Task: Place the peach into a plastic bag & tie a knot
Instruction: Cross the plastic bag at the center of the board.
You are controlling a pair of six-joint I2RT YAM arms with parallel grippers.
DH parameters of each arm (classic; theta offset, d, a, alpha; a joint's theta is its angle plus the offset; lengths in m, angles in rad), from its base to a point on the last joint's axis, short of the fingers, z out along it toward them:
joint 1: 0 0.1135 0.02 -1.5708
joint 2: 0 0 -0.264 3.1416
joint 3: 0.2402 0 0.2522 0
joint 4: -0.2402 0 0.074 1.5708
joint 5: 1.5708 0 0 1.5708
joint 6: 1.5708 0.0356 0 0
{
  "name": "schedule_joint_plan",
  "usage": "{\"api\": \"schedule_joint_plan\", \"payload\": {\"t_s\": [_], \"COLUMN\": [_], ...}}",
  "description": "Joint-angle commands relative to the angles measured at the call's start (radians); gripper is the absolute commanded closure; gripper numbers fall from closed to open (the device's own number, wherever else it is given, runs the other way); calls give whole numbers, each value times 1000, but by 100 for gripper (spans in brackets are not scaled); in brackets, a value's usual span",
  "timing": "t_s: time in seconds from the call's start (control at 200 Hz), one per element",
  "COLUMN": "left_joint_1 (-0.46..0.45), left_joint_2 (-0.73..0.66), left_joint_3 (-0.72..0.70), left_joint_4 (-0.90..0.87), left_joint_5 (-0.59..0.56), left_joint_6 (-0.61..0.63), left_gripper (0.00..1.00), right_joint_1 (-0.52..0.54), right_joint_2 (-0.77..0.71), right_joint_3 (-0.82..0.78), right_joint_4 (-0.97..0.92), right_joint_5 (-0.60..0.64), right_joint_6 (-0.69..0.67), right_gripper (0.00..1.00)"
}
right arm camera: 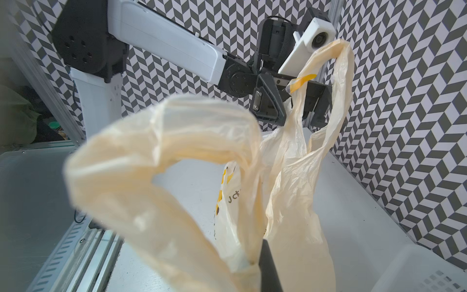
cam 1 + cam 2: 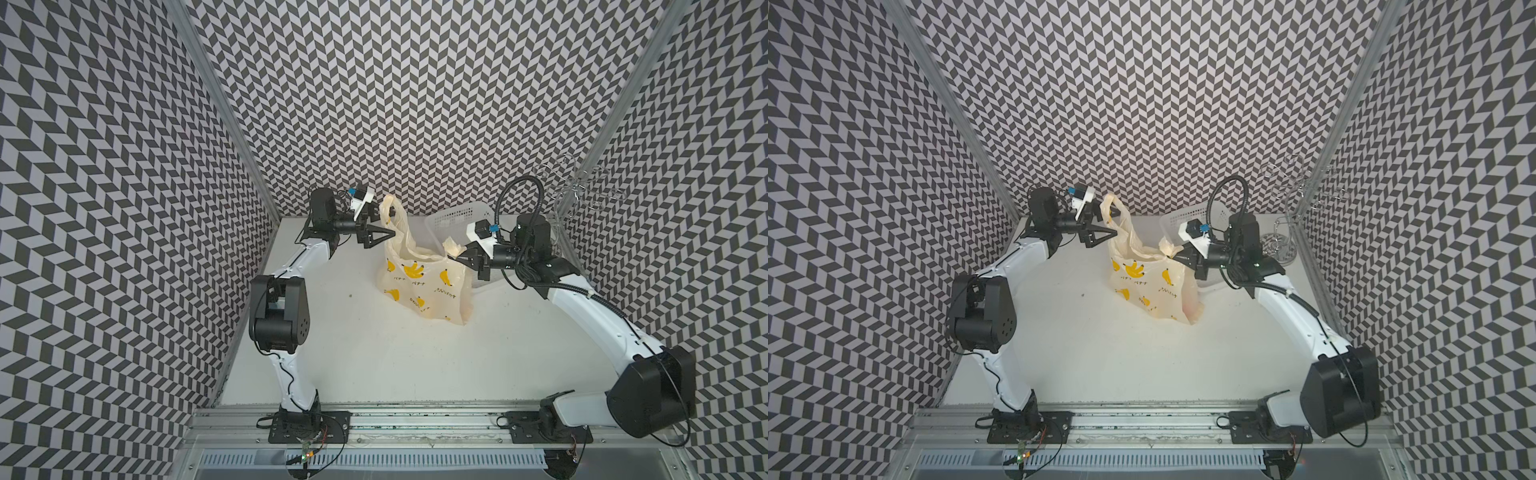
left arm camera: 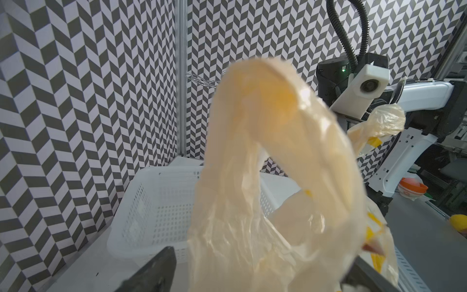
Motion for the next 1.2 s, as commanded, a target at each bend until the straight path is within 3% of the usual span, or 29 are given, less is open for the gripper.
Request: {"api": "schedule_joint_plan", "payload": {"t_s": [0.0,0.28,0.34,0.431,0.516,0.616,0.711,0.851,1.016,1.077,1.197], "left_joint_1": [-40,-103,-106,-104,-87,-65,-66,-93,-118,-114,-134], "left_joint_2": [31,77,76,64,36,-11,-47,-51,-30,-57,-128], "left_joint_3": [40,50,50,43,12,-50,-66,29,178,178,124], "left_joint_4": [-59,69,73,63,44,29,-88,-483,-937,-972,-878], "left_joint_5": [73,117,117,89,11,-66,-107,-142,-194,-203,-234], "left_joint_6": [44,-72,-93,-136,-198,-268,-250,-38,235,254,180], "left_gripper": [1,2,20,69,100,100,100,100,100,100,100], "right_joint_1": [0,0,0,-1,0,20,85,162,198,200,213], "right_joint_2": [-11,10,5,-19,-57,-93,-99,-56,6,10,35], "right_joint_3": [29,48,37,1,-41,-65,-22,75,164,165,186], "right_joint_4": [2,-3,23,121,231,318,211,38,-123,-118,-84], "right_joint_5": [-108,-87,-64,10,53,64,139,176,303,321,291], "right_joint_6": [-98,-97,-79,-8,80,156,59,-78,-215,-223,-205], "right_gripper": [100,100,100,100,100,100,100,100,100,100,100]}}
